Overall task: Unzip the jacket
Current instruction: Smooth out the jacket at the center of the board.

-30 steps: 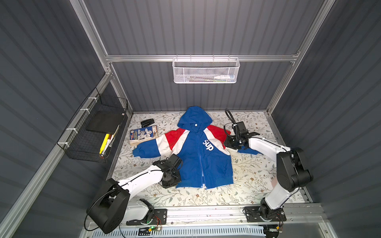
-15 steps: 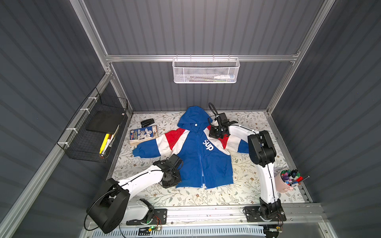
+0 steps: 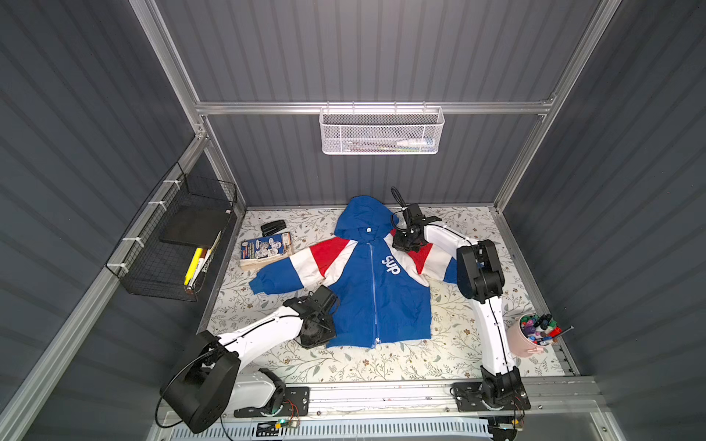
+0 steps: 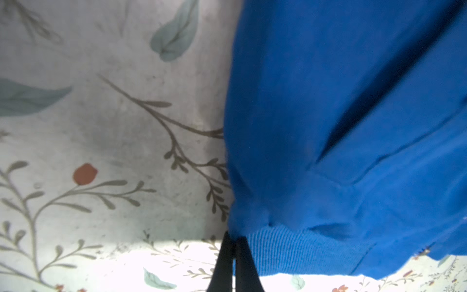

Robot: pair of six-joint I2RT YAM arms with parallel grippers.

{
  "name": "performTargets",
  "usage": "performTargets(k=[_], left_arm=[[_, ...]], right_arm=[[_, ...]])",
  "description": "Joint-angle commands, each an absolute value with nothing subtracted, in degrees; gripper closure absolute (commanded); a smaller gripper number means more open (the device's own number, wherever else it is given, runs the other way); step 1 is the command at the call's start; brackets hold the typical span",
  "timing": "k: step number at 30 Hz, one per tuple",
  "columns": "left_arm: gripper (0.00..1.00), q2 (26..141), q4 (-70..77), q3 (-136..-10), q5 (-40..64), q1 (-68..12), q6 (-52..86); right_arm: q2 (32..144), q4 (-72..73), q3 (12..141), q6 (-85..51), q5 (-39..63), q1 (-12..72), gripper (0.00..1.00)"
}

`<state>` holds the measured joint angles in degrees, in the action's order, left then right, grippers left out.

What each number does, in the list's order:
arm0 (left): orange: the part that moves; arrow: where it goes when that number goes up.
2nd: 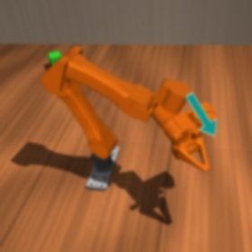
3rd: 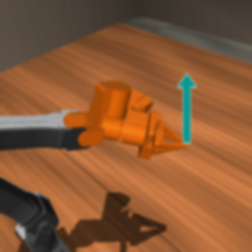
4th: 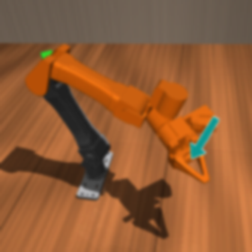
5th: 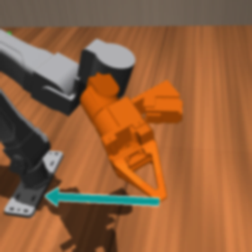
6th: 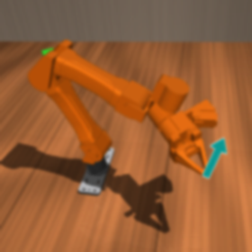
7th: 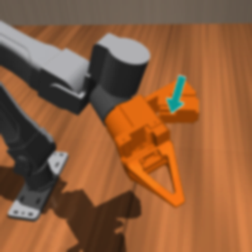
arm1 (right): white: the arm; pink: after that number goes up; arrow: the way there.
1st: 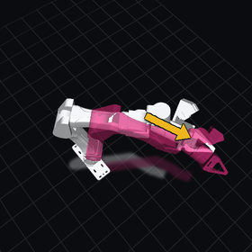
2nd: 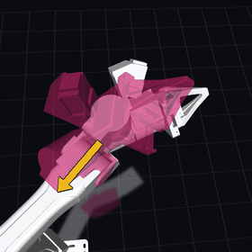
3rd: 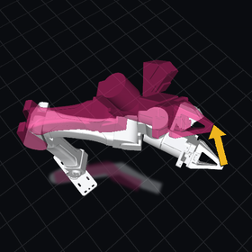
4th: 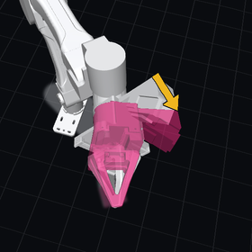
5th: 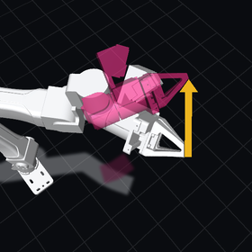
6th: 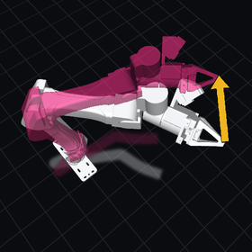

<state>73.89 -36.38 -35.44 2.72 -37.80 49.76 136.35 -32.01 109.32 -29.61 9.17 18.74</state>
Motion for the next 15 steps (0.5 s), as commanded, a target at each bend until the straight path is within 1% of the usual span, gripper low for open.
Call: performTargets(k=[1, 5, 7, 8, 11, 12, 15], left_arm=[[1.0, 74.4, -38.1, -35.8, 1.9, -38.1, 49.1], [1.0, 74.5, -38.0, -35.7, 2.0, -38.1, 49.1], [1.0, 74.4, -37.6, -35.9, 2.1, -38.2, 48.9], [0.94, 74.5, -37.3, -36.4, 2.4, -38.1, 48.4], [0.59, 73.5, -37.5, -40.6, 1.1, -38.1, 47.2], [0.5, 73.1, -37.7, -43.0, -0.1, -38.1, 47.2], [0.35, 72.7, -37.8, -50.5, -3.0, -38.0, 47.7]], right_arm=[[139.5, -37.2, 107.6, -29.8, 3.9, 16.1, 1.0], [140.1, -36.9, 107.8, -29.3, 4.7, 15.5, 1.0], [140.0, -36.1, 107.6, -28.3, 7.3, 15.3, 1.0], [139.7, -35.4, 107.4, -27.4, 9.9, 15.4, 1.0], [136.8, -31.3, 104.8, -25.2, 16.5, 15.7, 1.0], [135.2, -30.1, 103.6, -24.5, 17.5, 15.9, 1.0], [129.3, -27.9, 100.1, -23.7, 20.0, 16.1, 0.97]])
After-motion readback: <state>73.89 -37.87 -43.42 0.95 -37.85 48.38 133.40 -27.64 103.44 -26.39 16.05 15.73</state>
